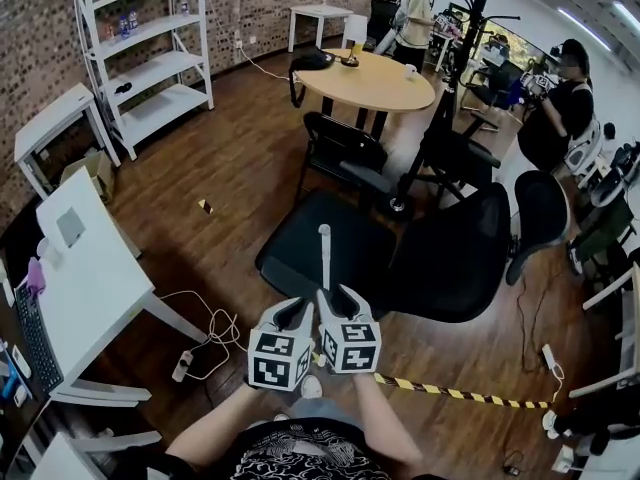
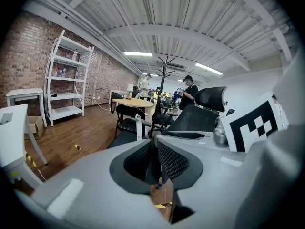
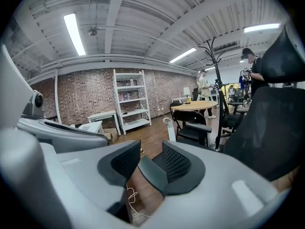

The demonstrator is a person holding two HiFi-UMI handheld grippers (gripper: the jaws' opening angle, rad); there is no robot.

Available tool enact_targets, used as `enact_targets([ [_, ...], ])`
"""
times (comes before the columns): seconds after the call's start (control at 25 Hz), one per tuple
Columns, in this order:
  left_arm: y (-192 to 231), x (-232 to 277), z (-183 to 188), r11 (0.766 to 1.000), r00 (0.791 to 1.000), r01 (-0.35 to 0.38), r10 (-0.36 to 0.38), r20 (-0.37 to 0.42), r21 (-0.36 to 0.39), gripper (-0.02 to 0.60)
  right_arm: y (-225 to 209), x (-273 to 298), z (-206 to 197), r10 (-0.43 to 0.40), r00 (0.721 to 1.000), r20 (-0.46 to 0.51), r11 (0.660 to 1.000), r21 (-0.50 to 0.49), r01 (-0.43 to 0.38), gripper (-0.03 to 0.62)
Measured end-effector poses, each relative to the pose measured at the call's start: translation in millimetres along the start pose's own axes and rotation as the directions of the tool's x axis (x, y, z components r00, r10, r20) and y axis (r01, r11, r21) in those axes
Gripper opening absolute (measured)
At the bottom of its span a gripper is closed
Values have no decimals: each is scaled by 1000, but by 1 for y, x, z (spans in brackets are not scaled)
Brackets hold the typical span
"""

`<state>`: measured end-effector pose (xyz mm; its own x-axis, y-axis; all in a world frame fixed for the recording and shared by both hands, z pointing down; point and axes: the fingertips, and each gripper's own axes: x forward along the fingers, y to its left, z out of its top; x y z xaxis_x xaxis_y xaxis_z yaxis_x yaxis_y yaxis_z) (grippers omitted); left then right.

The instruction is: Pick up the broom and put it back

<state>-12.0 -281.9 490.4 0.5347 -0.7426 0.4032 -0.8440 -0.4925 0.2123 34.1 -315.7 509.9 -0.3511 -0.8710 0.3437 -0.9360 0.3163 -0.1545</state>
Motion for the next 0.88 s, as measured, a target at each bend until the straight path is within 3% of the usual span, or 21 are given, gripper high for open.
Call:
enact_targets([
  [0.88,34,89,19,998,996,-64,65,-57,19,46,-67,141,-33,40,993,-112,999,-6,-41,199],
])
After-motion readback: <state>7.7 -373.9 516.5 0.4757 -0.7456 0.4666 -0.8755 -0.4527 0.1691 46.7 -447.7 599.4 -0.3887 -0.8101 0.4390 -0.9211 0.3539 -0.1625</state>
